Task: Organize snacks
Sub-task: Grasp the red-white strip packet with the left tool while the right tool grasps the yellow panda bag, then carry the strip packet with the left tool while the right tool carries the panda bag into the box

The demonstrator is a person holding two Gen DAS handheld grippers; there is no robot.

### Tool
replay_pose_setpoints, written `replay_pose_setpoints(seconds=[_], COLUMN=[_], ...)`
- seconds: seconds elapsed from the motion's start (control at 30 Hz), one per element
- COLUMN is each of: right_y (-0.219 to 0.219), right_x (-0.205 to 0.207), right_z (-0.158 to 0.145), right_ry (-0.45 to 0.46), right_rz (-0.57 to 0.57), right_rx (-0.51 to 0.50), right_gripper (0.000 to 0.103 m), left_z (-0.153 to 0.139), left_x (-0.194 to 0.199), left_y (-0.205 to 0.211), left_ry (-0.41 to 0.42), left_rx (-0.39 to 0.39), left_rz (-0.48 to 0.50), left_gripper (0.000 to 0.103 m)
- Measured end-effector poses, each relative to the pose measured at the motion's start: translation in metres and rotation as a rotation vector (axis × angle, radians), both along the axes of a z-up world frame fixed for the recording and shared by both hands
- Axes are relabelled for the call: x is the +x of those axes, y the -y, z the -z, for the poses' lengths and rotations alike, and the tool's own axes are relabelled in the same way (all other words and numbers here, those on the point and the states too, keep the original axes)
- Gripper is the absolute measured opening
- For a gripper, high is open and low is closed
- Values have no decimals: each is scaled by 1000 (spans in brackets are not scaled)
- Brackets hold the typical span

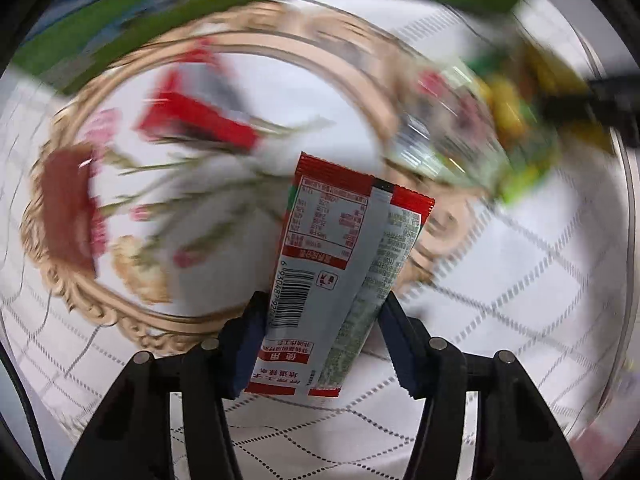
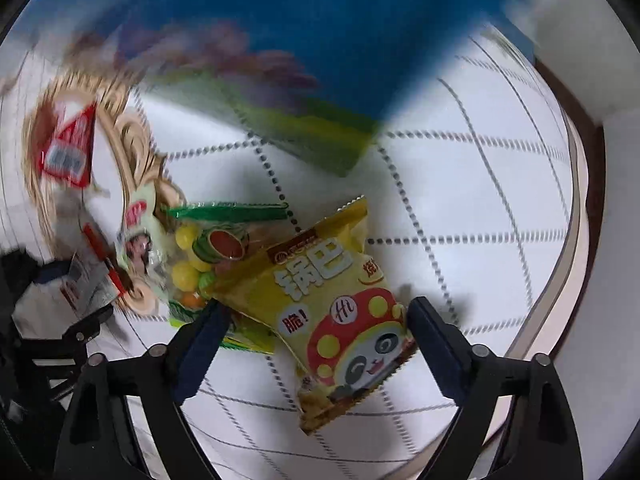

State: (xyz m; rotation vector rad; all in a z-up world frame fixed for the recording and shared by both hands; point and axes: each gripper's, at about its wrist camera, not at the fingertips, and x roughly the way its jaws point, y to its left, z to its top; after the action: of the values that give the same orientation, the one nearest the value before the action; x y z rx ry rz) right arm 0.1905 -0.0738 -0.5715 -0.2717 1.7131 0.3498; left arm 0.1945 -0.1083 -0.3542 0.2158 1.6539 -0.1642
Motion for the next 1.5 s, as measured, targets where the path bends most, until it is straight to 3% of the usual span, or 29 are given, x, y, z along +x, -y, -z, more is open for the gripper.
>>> replay_pose_setpoints(seconds=[0.13, 0.2, 0.3, 0.5, 0.57, 0.7, 0.8, 0.93, 1.17, 1.2, 1.27, 1.33, 1.4, 1.5], right_y=[30, 35, 38, 59, 68, 77, 79, 89, 61, 59, 53, 49, 48, 46], right_x=[-13, -27, -45, -49, -43, -28, -25, -21, -6, -7, -11, -16, -25, -35], right_z=[-1, -4, -4, -17, -17, -36, -50, -58, -6, -2, -2, -7, -13, -9], right_ry=[-32, -40, -102, -29, -13, 29, 12, 45, -29, -29, 3, 33, 43, 18], right_rz=[322, 415, 498, 584, 615, 623, 565, 596, 560, 552, 521, 499, 473, 466], right_rx=[21, 54, 169, 183, 188, 188, 177, 185, 144, 147, 119, 98, 41, 31], right_gripper=[74, 73, 77, 80, 80, 80, 84, 85, 85, 83, 55, 54, 54, 55], left_z=[-2, -1, 3, 19, 22, 22, 25, 29, 8, 7, 10, 21, 32, 35], left_x=[11, 12, 12, 22, 19, 17, 17, 21, 43, 47, 54, 55, 52, 48], left_y=[-24, -29, -38, -52, -39, -29, -26, -19, -20, -23, -29, -27, -20, -11], left_ry=[-2, -13, -37, -43, -25, -22, -37, -40, 37, 42, 28, -21, -54, -28], left_rx=[-21, -37, -65, -67, -48, -44, -50, -46, -47, -52, -80, -102, -80, -47], left_rz=[-125, -147, -151, -114, -81, -60, -62, -66, -120, -140, -177, -149, -85, -40], left_gripper=[53, 55, 59, 61, 61, 61, 61, 61, 53, 53, 55, 66, 68, 68])
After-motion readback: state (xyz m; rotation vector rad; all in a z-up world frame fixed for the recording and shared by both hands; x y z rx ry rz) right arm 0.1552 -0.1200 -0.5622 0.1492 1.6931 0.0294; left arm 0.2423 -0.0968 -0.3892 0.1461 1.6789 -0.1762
